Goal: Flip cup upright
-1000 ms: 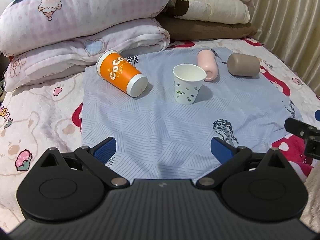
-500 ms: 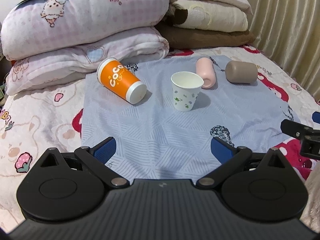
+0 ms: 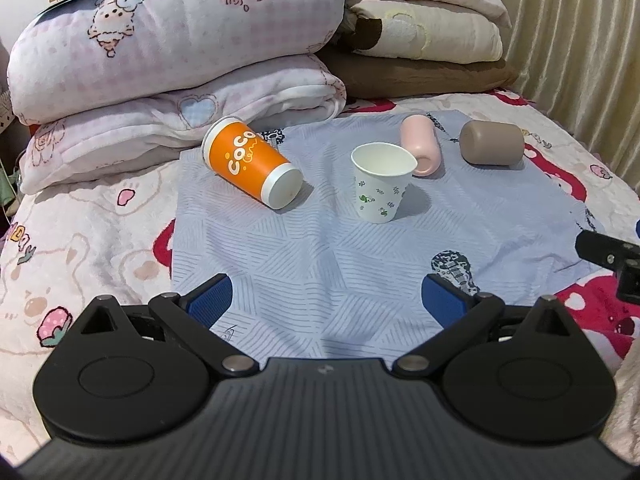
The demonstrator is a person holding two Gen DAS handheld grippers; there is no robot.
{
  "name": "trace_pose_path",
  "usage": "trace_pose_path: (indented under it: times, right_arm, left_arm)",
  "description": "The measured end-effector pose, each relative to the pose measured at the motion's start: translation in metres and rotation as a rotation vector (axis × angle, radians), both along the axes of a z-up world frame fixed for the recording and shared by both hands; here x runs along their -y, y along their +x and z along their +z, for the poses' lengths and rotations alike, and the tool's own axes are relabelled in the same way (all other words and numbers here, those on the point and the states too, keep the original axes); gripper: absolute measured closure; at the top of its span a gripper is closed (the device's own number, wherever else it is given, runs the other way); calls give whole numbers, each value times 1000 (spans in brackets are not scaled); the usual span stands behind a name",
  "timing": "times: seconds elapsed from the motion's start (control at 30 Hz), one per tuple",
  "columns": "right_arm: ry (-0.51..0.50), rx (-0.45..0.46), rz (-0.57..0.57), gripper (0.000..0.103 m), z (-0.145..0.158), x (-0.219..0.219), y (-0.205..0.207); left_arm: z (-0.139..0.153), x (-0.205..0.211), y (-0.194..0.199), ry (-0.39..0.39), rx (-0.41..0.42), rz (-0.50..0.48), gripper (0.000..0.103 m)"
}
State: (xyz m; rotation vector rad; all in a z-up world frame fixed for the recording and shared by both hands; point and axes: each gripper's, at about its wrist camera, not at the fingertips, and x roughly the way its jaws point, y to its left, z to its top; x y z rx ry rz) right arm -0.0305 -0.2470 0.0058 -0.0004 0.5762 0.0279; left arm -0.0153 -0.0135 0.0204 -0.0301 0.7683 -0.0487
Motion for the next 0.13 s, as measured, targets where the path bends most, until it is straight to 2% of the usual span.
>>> trace_pose_path:
  times: [0.13]
  right_arm:
    - [1, -4, 1, 0, 0, 0, 1]
  left_arm:
    - [-1, -1, 0, -4, -4, -3, 0]
